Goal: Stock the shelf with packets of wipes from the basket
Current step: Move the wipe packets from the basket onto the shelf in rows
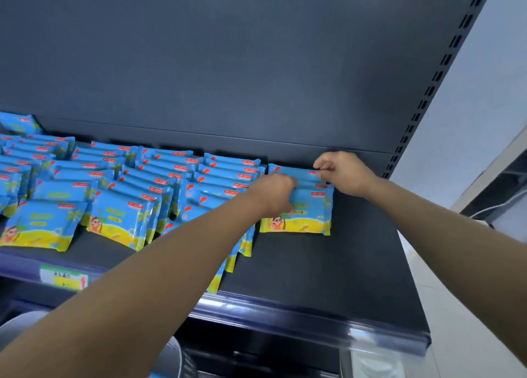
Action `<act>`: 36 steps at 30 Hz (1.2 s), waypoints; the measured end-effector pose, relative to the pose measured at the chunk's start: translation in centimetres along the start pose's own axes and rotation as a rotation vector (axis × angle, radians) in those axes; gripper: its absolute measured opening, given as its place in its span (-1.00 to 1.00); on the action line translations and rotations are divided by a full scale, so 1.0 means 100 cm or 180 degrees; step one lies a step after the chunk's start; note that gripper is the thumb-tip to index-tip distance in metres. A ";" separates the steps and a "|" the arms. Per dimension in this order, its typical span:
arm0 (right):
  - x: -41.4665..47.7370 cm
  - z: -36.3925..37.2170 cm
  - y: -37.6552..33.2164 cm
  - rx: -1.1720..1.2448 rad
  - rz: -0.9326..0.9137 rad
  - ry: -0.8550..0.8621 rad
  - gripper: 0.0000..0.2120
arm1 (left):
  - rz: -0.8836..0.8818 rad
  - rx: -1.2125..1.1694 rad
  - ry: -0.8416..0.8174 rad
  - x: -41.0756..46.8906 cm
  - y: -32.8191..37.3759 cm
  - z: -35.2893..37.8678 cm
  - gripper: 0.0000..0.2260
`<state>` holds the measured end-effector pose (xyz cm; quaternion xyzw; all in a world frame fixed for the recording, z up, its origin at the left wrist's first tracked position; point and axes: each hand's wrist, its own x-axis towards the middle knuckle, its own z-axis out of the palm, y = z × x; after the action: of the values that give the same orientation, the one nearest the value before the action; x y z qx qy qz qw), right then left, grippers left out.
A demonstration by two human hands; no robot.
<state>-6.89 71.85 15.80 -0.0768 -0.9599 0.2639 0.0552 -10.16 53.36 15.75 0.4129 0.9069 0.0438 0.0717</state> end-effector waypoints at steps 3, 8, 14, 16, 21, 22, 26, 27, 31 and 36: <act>-0.009 -0.006 -0.007 -0.0070 -0.0133 0.0497 -0.85 | 0.0039 0.0326 0.0188 0.008 0.001 0.006 -0.56; -0.025 -0.005 -0.036 -0.0125 -0.0465 0.0856 -0.84 | 0.0135 0.0246 0.0504 -0.004 -0.001 0.005 -0.55; -0.051 0.006 -0.097 -0.0725 -0.0960 0.1226 -0.75 | 0.0216 -0.0043 0.1321 -0.070 -0.030 -0.024 -0.63; -0.065 0.011 -0.125 -0.0871 -0.1098 0.1358 -0.75 | 0.0215 -0.0097 0.1571 -0.103 -0.045 -0.035 -0.65; -0.109 0.049 -0.208 -0.0830 -0.1451 0.1510 -0.74 | 0.0242 -0.0214 0.1857 -0.201 -0.087 -0.046 -0.66; -0.120 0.064 -0.225 -0.0769 -0.1528 0.1461 -0.75 | 0.0225 -0.0255 0.1828 -0.223 -0.097 -0.043 -0.66; -0.164 0.142 -0.278 -0.0654 -0.1749 0.1072 -0.78 | -0.0085 -0.0377 0.1505 -0.307 -0.141 -0.005 -0.66; -0.173 0.162 -0.286 -0.0621 -0.1717 0.0946 -0.77 | -0.0174 -0.0429 0.1385 -0.326 -0.152 0.007 -0.66; -0.197 0.237 -0.299 -0.0658 -0.1416 0.0238 -0.77 | -0.0529 -0.0501 0.0763 -0.384 -0.185 0.055 -0.65; -0.229 0.334 -0.285 -0.0873 -0.1088 -0.1406 -0.73 | -0.0648 -0.0408 0.0440 -0.425 -0.207 0.101 -0.65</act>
<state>7.30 26.96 0.47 0.1383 -0.9743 0.1291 -0.1221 3.68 7.93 6.94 0.3092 0.9422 0.1225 0.0394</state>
